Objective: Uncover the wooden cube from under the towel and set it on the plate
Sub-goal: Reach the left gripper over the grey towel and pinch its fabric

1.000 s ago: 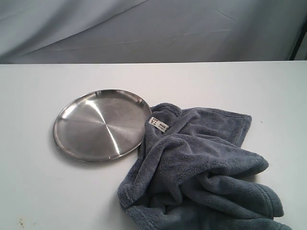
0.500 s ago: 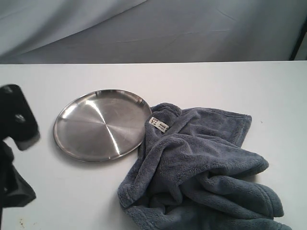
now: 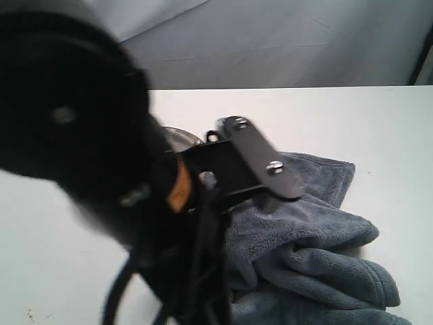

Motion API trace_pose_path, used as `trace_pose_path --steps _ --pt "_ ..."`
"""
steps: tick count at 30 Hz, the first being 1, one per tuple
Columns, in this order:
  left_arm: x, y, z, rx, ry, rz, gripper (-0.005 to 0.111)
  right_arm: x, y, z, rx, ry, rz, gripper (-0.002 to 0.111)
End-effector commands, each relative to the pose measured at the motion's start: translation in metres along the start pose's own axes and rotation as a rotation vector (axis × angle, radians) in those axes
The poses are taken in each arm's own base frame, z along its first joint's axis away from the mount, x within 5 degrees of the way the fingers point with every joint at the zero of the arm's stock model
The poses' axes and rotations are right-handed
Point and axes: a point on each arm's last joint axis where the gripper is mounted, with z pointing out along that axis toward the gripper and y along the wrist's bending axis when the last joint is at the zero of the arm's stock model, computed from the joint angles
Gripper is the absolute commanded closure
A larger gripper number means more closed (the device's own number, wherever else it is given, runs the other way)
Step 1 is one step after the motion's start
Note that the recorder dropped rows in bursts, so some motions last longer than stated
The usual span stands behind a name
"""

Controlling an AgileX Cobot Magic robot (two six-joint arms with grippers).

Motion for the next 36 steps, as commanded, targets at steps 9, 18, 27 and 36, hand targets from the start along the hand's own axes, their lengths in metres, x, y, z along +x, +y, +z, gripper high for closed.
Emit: trace_pose_path --steps 9,18,27,36 --pt "-0.109 0.022 0.006 -0.084 -0.148 -0.089 0.107 0.001 0.0 0.0 0.006 -0.003 0.0 0.108" --pt "-0.108 0.11 -0.001 -0.139 -0.194 -0.33 0.107 0.001 0.0 0.0 0.006 -0.003 0.0 0.108" --pt "-0.068 0.191 -0.005 -0.197 -0.168 -0.51 0.107 0.001 0.0 0.0 0.006 -0.003 0.0 0.108" --pt "-0.011 0.196 0.01 -0.278 0.014 -0.515 0.107 0.001 0.0 0.0 0.006 -0.003 0.0 0.108"
